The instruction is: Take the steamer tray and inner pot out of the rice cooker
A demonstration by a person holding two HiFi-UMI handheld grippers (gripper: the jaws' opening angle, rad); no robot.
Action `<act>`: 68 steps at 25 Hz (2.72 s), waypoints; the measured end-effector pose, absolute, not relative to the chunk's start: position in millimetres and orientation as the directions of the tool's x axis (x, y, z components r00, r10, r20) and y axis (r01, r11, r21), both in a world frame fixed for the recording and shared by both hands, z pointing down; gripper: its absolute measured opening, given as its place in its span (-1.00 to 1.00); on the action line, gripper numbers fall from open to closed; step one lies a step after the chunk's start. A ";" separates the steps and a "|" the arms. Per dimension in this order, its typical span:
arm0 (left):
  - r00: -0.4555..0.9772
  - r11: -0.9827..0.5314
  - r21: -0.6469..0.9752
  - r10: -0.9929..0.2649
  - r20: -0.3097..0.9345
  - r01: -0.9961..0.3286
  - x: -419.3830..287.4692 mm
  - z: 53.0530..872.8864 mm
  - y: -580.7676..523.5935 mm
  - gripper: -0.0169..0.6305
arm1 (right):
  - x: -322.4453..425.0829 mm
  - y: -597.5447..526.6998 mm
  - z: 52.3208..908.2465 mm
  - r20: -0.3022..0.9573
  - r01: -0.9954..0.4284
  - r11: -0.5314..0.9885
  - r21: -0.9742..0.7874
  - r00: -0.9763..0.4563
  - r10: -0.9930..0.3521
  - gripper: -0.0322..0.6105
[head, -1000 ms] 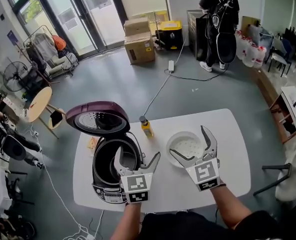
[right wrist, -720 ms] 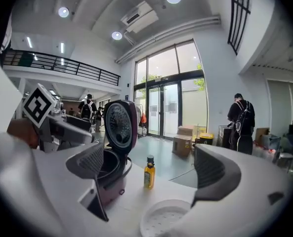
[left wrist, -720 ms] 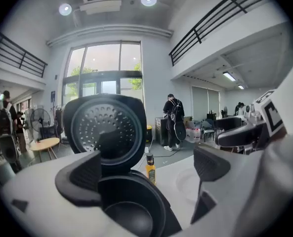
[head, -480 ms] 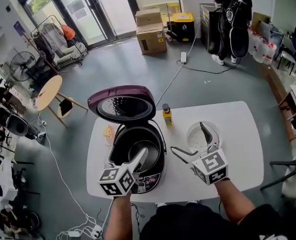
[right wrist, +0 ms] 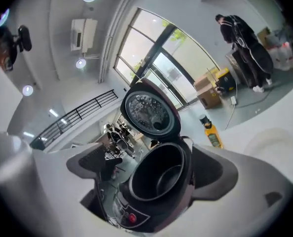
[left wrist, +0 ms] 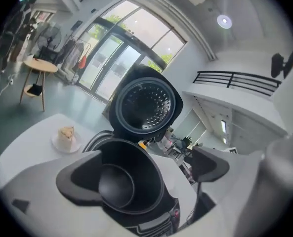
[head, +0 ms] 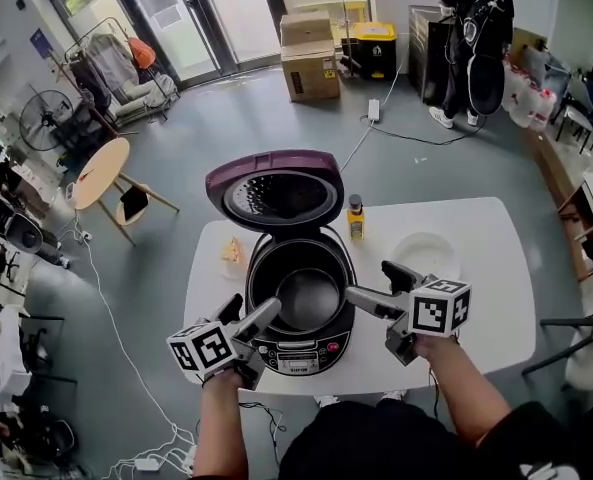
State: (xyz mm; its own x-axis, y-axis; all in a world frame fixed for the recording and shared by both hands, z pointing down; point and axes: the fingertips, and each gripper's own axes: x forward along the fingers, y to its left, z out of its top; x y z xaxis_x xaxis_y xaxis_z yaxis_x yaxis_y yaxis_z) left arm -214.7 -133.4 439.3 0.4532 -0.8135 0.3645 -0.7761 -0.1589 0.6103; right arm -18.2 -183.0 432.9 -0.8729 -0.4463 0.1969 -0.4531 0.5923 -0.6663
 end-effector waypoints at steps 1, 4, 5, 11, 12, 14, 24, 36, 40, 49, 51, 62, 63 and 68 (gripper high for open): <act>0.470 -0.154 0.644 -0.809 0.354 -0.750 -220.3 441.3 -132.8 0.81 | -22.0 -181.3 435.8 0.196 -0.435 0.564 -0.701 -0.879 -0.435 0.80; 0.523 -0.134 0.745 -0.792 0.316 -0.653 -235.2 450.1 -132.1 0.80 | -31.8 -177.0 445.6 0.180 -0.370 0.463 -0.805 -0.897 -0.404 0.79; 0.542 -0.126 0.783 -0.787 0.295 -0.609 -239.0 453.9 -131.9 0.80 | -34.9 -175.6 450.5 0.172 -0.345 0.425 -0.837 -0.903 -0.394 0.79; 0.623 -0.019 0.944 -0.756 0.201 -0.328 -253.3 482.4 -132.1 0.80 | -44.6 -169.3 474.1 0.110 -0.201 0.228 -0.953 -0.926 -0.360 0.78; 0.626 -0.001 0.950 -0.753 0.205 -0.312 -255.6 487.0 -133.2 0.80 | -45.9 -169.1 476.1 0.103 -0.187 0.208 -0.960 -0.928 -0.357 0.78; 0.628 0.022 0.956 -0.749 0.211 -0.294 -260.0 495.1 -136.2 0.80 | -48.8 -169.7 480.9 0.101 -0.171 0.174 -0.970 -0.931 -0.352 0.78; 0.663 0.046 0.957 -0.711 0.233 -0.287 -263.1 507.3 -143.4 0.74 | -63.7 -174.2 507.9 0.129 -0.161 0.065 -0.985 -0.932 -0.340 0.78; 0.710 0.016 0.916 -0.626 0.322 -0.401 -253.5 519.1 -142.6 0.38 | -76.0 -179.9 518.1 0.173 -0.202 0.070 -0.977 -0.938 -0.300 0.47; 0.709 0.031 0.900 -0.604 0.363 -0.435 -257.8 525.7 -141.0 0.12 | -70.6 -179.2 531.8 0.254 -0.287 0.079 -0.955 -0.924 -0.286 0.07; 0.644 0.068 0.802 -0.558 0.524 -0.594 -267.9 550.1 -136.7 -0.69 | -60.5 -183.2 556.1 0.393 -0.437 0.111 -0.892 -0.875 -0.282 -0.82; 0.633 0.080 0.789 -0.550 0.545 -0.610 -270.5 555.0 -136.8 -0.87 | -59.6 -184.8 557.4 0.399 -0.445 0.118 -0.888 -0.871 -0.287 -0.83; 0.619 0.073 0.795 -0.586 0.523 -0.602 -272.9 552.4 -136.0 -0.89 | -60.3 -181.1 554.8 0.402 -0.459 0.162 -0.873 -0.867 -0.295 -0.84; 0.614 0.069 0.791 -0.590 0.524 -0.608 -274.3 551.9 -136.2 -0.89 | -61.4 -180.1 554.6 0.402 -0.461 0.164 -0.872 -0.867 -0.295 -0.84; 0.612 0.024 0.782 -0.608 0.506 -0.622 -273.6 536.1 -138.6 -0.89 | -60.4 -177.2 542.2 0.387 -0.457 0.192 -0.868 -0.867 -0.315 -0.84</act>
State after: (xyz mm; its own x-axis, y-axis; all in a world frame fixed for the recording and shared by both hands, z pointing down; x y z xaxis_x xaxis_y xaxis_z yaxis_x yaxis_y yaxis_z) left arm -273.6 -138.6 536.1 0.6125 -0.6076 0.5057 -0.6224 0.0238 0.7824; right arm -60.4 -177.2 542.2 -0.8667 -0.3151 0.3867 -0.4573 0.1922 -0.8683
